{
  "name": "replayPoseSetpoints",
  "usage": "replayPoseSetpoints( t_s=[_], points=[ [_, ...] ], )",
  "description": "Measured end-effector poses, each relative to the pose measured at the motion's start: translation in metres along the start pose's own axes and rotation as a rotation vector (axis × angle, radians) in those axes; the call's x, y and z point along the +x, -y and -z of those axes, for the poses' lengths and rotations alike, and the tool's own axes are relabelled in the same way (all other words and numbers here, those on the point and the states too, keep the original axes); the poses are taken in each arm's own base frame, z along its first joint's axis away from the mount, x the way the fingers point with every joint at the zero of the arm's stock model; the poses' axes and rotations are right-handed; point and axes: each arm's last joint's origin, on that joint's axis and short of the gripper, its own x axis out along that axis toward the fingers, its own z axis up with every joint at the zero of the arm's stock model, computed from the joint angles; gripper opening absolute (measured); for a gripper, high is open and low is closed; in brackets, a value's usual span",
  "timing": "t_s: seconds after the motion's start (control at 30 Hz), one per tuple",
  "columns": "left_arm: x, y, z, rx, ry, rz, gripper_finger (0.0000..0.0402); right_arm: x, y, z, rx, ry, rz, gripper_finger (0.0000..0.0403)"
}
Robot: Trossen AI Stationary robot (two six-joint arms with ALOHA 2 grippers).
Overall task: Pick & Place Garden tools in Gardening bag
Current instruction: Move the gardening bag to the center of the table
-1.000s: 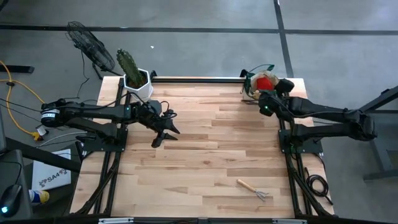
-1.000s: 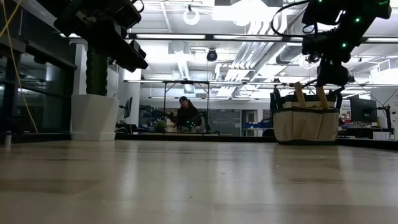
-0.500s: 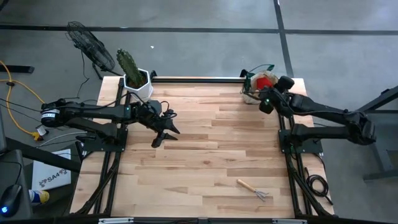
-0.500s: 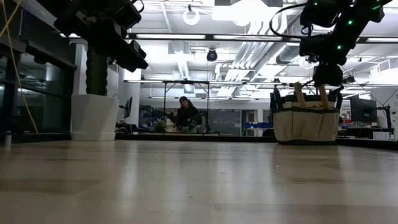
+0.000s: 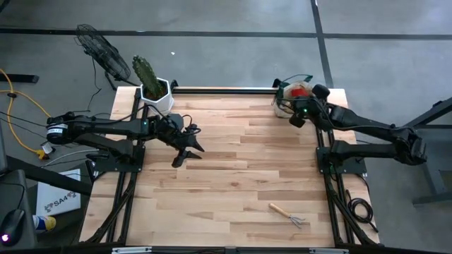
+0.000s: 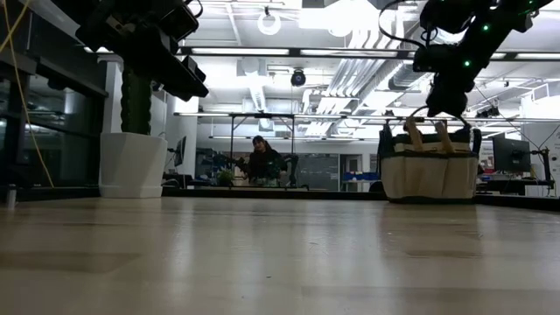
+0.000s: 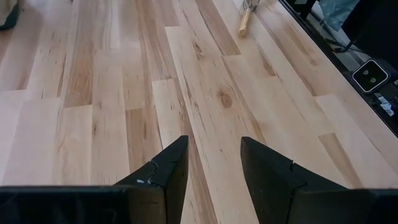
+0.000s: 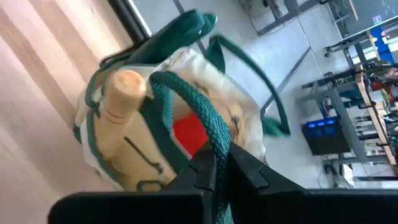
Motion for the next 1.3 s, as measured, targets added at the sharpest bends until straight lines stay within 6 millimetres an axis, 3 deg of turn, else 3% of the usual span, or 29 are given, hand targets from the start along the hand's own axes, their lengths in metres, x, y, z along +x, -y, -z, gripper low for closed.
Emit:
replayPoseSetpoints(
  t_s=[0.5,0.9,1.07,1.3],
  points=[
    [0.0,0.0,0.001,-0.01,-0.01,0.003,0.0143,-0.007,-0.007,-0.016,0.254,0.17,-0.189,0.0005],
    [0.0,0.0,0.001,-0.012,-0.01,0.003,0.0143,-0.03,-0.023,-0.038,0.376,0.397,-0.344,0.0004],
    [0.0,0.0,0.001,-0.012,-0.009,0.004,0.0143,-0.034,-0.04,-0.05,0.385,0.454,-0.401,0.0004],
    [0.0,0.0,0.001,-0.014,-0.014,0.007,0.0143,-0.028,-0.082,-0.066,0.342,0.473,-0.47,0.0004]
  ],
)
